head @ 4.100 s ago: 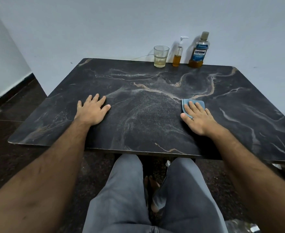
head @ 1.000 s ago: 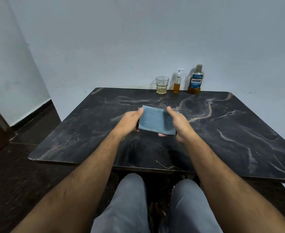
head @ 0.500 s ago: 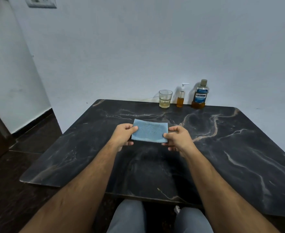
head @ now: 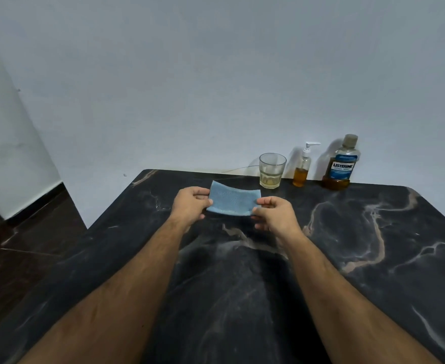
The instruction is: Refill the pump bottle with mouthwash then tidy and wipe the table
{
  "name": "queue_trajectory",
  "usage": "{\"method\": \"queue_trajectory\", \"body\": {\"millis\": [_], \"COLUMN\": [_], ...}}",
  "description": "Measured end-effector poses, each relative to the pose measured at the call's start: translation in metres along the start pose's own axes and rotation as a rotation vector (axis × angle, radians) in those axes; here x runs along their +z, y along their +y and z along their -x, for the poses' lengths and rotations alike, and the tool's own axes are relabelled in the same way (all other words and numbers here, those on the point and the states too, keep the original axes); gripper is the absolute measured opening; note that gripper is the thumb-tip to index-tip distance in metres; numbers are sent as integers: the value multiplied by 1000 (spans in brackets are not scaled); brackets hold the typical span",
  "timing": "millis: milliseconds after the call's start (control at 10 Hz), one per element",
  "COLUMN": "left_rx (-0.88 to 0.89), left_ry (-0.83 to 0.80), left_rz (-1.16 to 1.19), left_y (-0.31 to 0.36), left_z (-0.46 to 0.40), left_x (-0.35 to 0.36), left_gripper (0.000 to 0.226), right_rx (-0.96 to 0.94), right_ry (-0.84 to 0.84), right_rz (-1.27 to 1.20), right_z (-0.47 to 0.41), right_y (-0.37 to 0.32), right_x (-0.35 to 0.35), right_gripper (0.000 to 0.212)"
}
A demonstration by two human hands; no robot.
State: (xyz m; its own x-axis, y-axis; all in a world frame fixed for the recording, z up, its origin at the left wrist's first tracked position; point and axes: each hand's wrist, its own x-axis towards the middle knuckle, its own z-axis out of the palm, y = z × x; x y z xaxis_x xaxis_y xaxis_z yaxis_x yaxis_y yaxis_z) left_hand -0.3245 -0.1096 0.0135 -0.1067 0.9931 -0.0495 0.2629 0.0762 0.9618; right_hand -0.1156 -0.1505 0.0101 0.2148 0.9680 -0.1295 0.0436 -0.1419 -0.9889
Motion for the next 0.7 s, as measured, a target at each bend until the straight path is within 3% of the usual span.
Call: {"method": "queue_trajectory", "body": {"millis": [200, 400, 500, 700], "left_rx": [40, 98, 110, 179], "left_ry": [101, 141, 155, 181], "left_rz": [-153, -288, -341, -397], "left_y": [-1, -5, -10, -15], "left_z": [-80, -136, -150, -125], "left_x": [14, 27, 33, 36], "left_gripper": [24, 26, 26, 38], "right_rx": [-34, -49, -63, -163], "right_ry": [-37, 64, 88, 36], "right_rz": [56, 164, 232, 378], "right_z": [-79, -142, -160, -150], "right_y": [3, 4, 11, 9], "right_x": [17, 41, 49, 45], "right_gripper": [49, 44, 42, 64]}}
